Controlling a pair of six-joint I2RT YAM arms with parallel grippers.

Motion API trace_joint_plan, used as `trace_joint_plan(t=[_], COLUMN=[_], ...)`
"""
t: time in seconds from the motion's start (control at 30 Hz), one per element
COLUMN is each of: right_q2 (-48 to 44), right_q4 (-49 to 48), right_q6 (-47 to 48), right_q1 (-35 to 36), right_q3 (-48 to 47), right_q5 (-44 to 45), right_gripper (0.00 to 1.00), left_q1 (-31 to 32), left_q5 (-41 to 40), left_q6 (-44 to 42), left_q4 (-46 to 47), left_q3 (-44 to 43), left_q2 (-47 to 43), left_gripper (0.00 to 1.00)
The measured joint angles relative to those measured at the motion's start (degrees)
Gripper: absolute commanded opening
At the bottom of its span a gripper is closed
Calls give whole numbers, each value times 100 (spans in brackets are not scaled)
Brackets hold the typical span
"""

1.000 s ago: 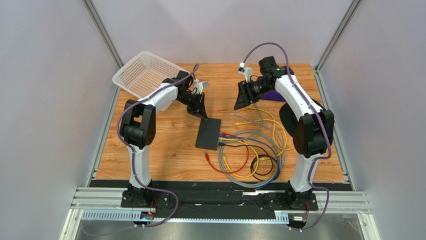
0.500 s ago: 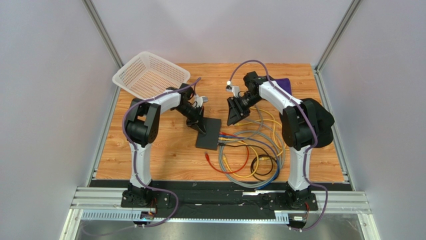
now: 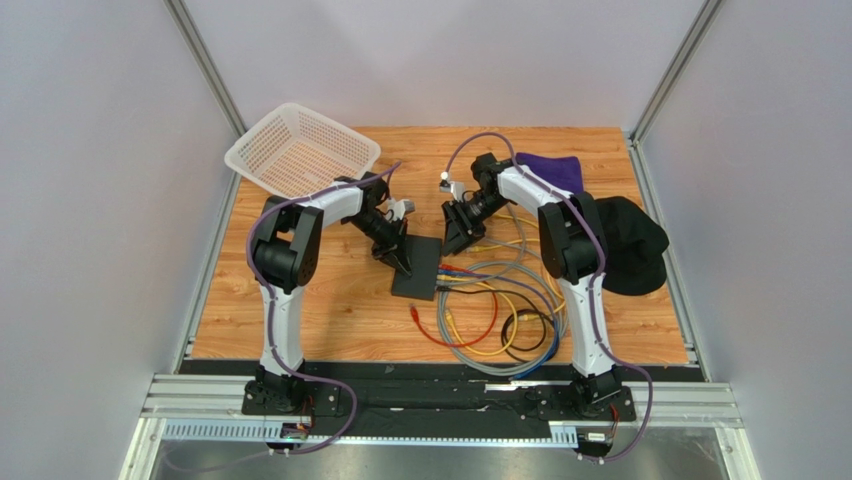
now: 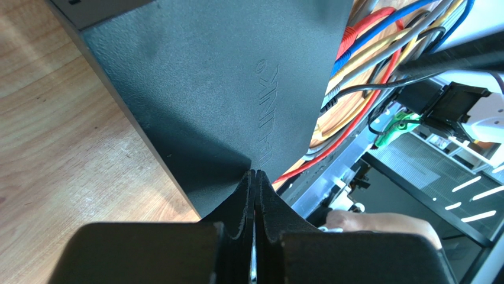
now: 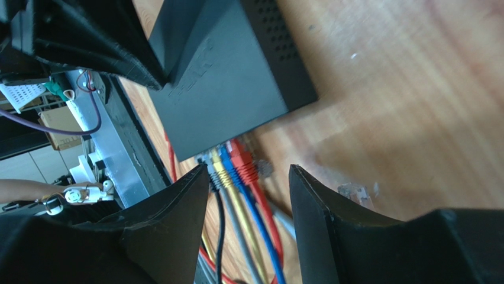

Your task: Pull the plug from the switch port

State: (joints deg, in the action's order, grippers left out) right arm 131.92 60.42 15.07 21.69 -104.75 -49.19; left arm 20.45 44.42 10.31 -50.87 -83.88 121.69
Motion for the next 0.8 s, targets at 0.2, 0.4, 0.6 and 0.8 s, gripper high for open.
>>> trace_joint_plan(t=[0.2, 0.4, 0.6, 0.8], right_q2=[518, 654, 743, 796], right_q4=[66, 400, 570, 551], right_q6=[133, 396, 579, 601], right_q1=[0, 28, 90, 107], right_q3=[-431, -433, -249, -249], right_q5=[-153, -483, -909, -1049], right_gripper=[56, 56, 55, 50], left_q1=[35, 48, 55, 55], left_q5=[4, 4, 4, 4], left_q6=[-20, -61, -81, -85], left_q4=[-20, -70, -83, -83], left_q3=[-13, -20, -17, -20], left_q2=[15, 26, 28, 31], left_gripper=[0, 0, 0, 0])
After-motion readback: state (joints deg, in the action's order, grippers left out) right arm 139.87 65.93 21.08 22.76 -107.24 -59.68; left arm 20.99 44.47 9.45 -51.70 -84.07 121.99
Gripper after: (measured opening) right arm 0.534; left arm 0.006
